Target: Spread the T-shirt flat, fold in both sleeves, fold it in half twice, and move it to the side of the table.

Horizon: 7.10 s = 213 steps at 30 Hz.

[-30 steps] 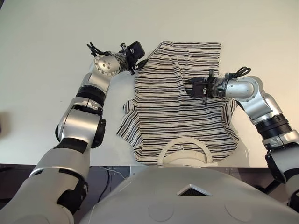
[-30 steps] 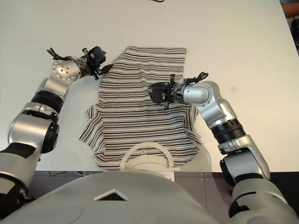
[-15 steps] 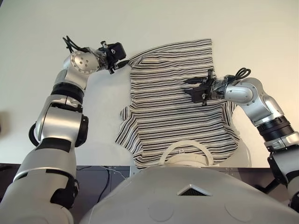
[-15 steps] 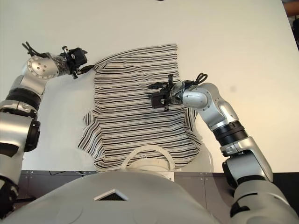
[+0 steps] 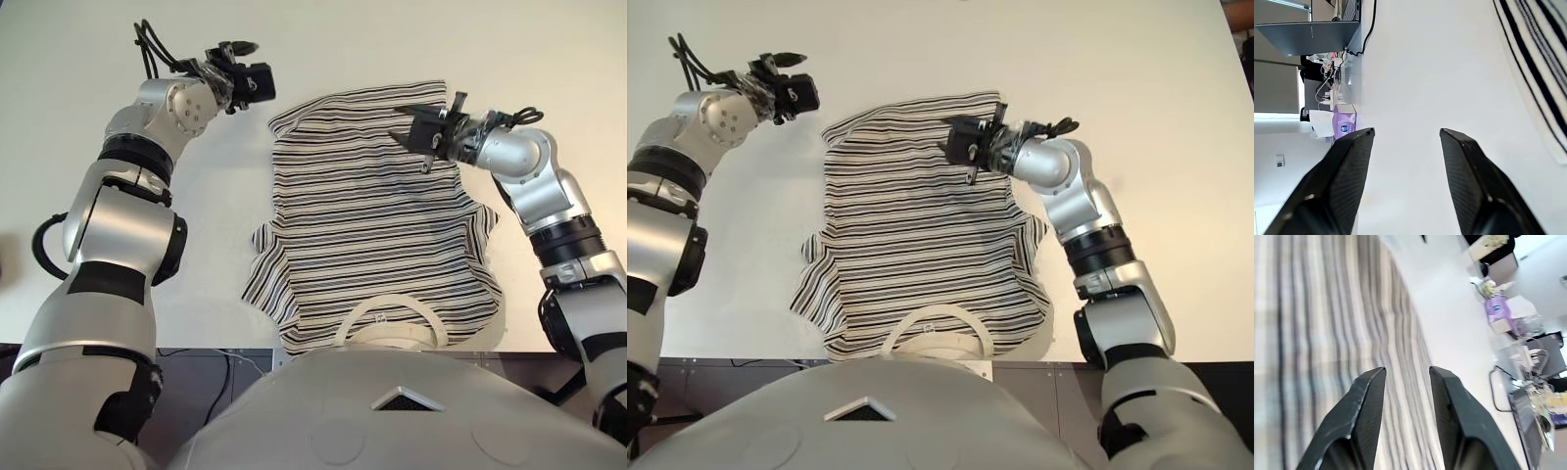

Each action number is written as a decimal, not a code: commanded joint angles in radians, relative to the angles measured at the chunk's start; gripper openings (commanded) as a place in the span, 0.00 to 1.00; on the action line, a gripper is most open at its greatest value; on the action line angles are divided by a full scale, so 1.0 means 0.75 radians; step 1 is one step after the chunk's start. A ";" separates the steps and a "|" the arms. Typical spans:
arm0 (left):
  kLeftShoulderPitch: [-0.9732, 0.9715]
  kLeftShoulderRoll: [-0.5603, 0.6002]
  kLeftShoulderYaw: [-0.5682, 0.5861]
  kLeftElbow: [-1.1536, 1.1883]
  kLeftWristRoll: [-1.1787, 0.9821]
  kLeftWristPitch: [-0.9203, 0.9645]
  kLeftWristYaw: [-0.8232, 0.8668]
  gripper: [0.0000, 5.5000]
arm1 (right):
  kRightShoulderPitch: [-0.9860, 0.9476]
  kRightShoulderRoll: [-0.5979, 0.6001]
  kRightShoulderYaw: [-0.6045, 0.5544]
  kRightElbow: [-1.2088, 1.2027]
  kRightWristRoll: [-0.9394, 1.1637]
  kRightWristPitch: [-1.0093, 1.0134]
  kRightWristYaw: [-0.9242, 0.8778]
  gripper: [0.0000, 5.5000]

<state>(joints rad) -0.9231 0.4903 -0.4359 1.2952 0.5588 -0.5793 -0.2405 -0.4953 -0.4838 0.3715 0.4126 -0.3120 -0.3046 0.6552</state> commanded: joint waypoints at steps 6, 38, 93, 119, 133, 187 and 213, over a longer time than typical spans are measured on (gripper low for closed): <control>0.200 0.035 0.144 -0.067 -0.212 -0.139 -0.310 0.45 | -0.099 0.060 0.049 0.224 -0.078 -0.076 -0.069 0.29; -0.055 0.068 0.053 -0.151 -0.005 -0.083 0.295 0.45 | -0.482 0.249 0.083 1.115 -0.217 -0.101 -0.234 0.29; 1.314 0.286 0.136 -1.692 -0.015 0.417 -0.269 0.45 | 0.612 -0.707 -0.249 -0.252 0.335 -0.012 0.716 0.29; 2.383 -0.169 0.930 -2.661 -1.275 1.357 -0.132 0.45 | 0.728 -0.102 -0.904 -0.707 0.981 0.772 -0.172 0.29; 2.159 -0.297 0.960 -2.513 -1.670 1.841 0.052 0.31 | 0.608 -0.081 -0.800 -0.664 0.882 0.748 -0.195 0.29; 1.740 0.245 0.310 -2.725 -1.030 1.592 -0.402 0.17 | 0.539 0.021 -0.644 -0.513 0.742 0.637 -0.170 0.29; 1.399 0.100 0.281 -2.165 -0.810 1.269 -0.408 0.17 | 0.614 -0.054 -0.721 -0.534 0.790 0.683 -0.069 0.29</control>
<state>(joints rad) 0.0991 0.5478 -0.2559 -0.2967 -0.0555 0.3649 -0.5492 -0.0796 -0.4872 -0.1262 0.0373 0.2546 0.1750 0.5847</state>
